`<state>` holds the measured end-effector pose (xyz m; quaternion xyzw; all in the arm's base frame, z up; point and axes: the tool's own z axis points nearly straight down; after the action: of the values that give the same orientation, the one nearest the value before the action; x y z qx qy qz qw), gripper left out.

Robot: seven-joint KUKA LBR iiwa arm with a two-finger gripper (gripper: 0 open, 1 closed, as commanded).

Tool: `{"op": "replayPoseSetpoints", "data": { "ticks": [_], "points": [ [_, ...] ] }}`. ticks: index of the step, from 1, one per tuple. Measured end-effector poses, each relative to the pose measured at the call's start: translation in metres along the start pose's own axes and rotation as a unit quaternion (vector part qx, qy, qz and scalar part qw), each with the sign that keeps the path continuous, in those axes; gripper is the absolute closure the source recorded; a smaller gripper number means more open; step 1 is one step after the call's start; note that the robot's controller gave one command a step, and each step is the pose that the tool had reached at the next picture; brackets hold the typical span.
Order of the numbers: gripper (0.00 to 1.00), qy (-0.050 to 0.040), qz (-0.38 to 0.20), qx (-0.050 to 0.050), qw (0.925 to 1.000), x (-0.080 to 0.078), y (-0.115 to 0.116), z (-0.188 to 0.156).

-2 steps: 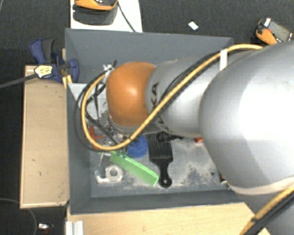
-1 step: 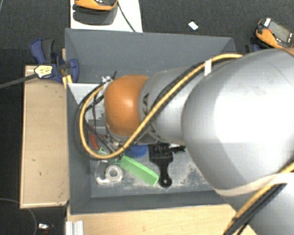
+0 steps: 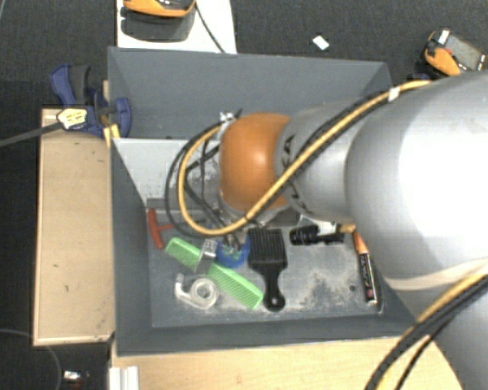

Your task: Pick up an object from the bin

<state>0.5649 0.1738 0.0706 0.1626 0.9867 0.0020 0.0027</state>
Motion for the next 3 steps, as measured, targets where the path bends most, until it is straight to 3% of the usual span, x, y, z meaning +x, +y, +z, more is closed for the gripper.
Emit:
{"op": "replayPoseSetpoints", "data": {
  "ticks": [1,2,3],
  "points": [
    [0.0,-0.0005,0.083,-0.002,0.9965,0.002,0.018,0.0],
    [1.0,-0.0011,-0.042,0.001,0.9991,-0.028,-0.046,0.0],
    [1.0,-0.0011,-0.041,0.001,0.9992,-0.028,-0.046,0.0]
  ]
}}
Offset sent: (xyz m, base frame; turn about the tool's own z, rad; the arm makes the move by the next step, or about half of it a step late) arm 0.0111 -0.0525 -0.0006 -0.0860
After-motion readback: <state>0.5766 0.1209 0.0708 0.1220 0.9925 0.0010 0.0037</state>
